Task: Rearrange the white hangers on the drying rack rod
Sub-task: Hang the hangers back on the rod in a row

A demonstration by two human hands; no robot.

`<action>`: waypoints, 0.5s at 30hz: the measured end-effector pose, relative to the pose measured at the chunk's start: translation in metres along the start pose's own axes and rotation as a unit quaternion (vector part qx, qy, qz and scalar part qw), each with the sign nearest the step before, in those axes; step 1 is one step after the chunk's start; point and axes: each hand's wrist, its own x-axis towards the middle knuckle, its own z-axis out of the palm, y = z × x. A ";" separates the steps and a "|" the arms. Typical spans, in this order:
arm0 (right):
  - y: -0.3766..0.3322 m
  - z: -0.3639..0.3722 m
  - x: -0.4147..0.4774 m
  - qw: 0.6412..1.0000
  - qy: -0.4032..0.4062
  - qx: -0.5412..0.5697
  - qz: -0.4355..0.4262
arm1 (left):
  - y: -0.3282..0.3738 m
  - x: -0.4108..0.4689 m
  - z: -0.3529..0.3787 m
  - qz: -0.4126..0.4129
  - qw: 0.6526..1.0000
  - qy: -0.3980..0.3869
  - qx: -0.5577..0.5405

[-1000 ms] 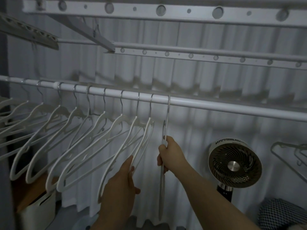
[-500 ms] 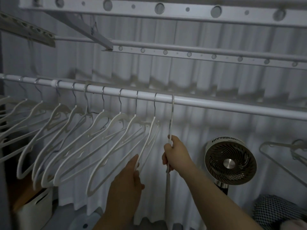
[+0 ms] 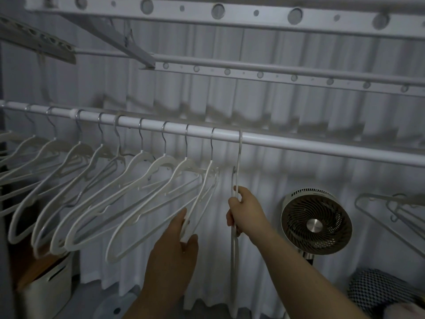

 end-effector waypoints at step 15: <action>0.019 -0.077 -0.034 0.989 0.131 -0.015 -0.068 | 0.061 -0.027 0.010 0.261 0.957 0.125 0.031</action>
